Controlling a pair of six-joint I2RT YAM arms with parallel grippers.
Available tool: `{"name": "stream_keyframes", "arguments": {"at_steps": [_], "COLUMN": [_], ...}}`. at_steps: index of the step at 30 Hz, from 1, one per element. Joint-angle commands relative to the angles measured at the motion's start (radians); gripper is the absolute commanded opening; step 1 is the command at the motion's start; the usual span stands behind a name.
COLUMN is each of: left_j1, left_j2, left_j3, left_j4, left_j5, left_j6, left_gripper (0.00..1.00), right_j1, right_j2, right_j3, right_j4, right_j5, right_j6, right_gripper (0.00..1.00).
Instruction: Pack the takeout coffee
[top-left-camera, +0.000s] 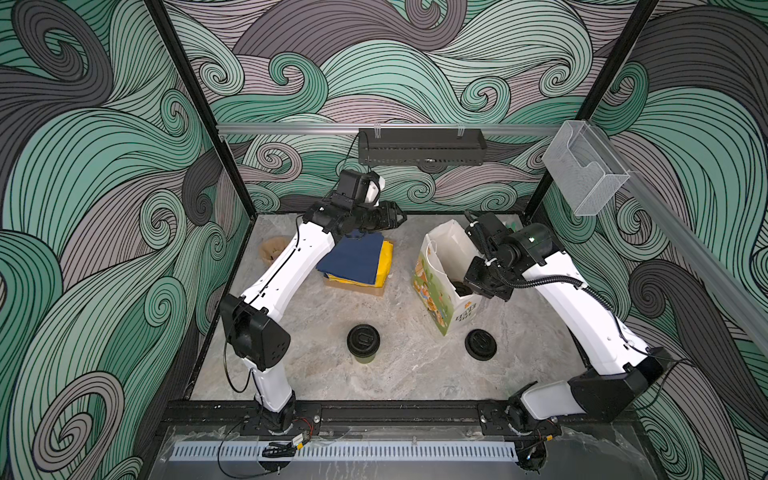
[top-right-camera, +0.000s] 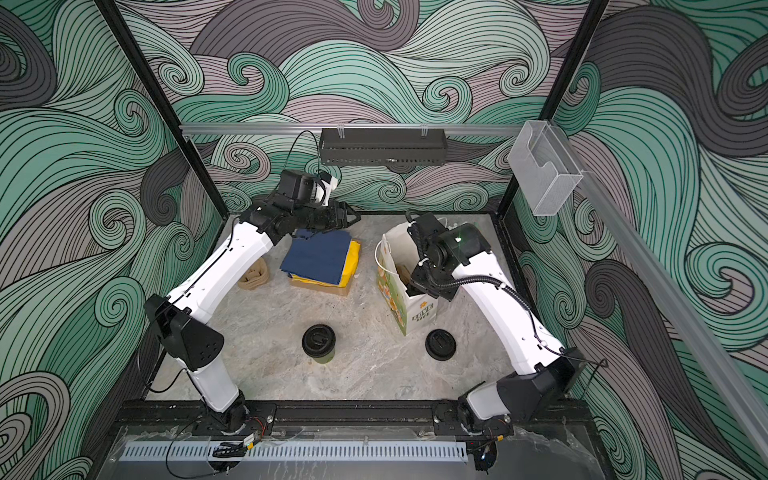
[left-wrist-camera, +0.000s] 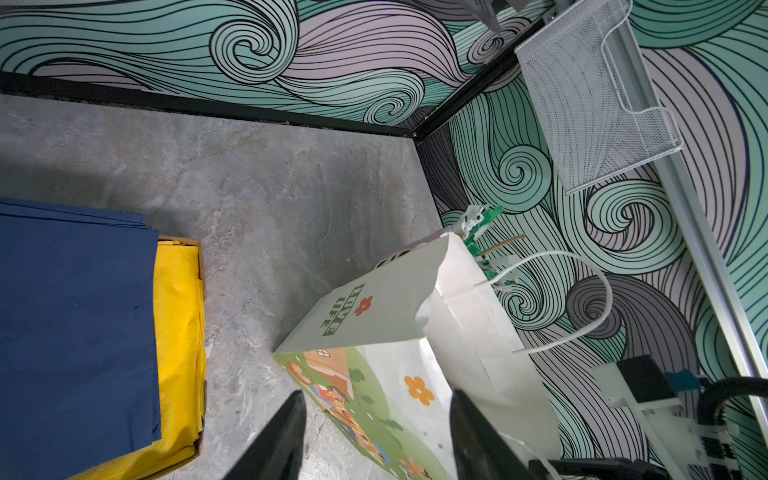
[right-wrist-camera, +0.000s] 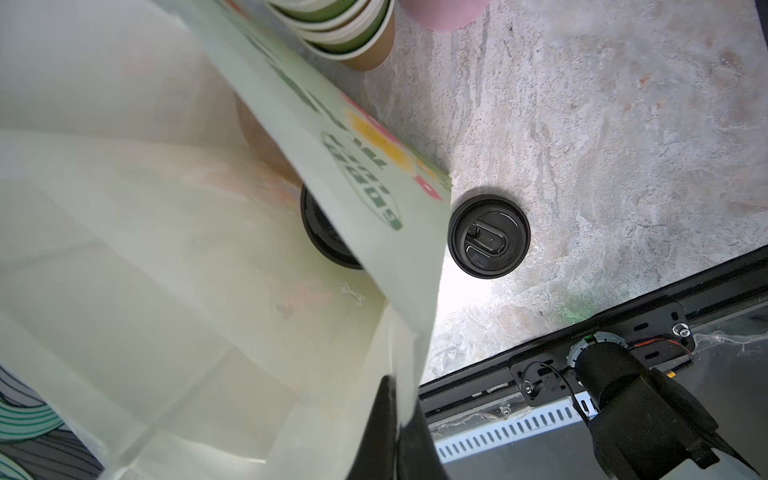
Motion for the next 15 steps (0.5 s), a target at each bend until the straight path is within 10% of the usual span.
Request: {"name": "stream_keyframes", "arguments": {"at_steps": [1,7,15], "left_j1": [-0.032,-0.067,-0.107], "left_j2": [0.032,0.152,0.316], "left_j3": [0.083,0.278,0.481], "left_j4": [-0.081,-0.233,-0.29], "left_j5": [0.017,0.021,0.043], "left_j6": [0.052,0.102,0.195], "left_gripper": [0.59,0.61,0.68], "right_j1": [0.02,0.028,0.027], "right_j2": [-0.026,-0.07,-0.123], "right_j3": [-0.026,-0.061,-0.071], "right_j4": [0.001,0.012,0.011], "right_j5": [-0.039,-0.039,0.047], "right_j6": [-0.035,-0.047,-0.024], "right_gripper": [0.06,0.11,0.51]}}
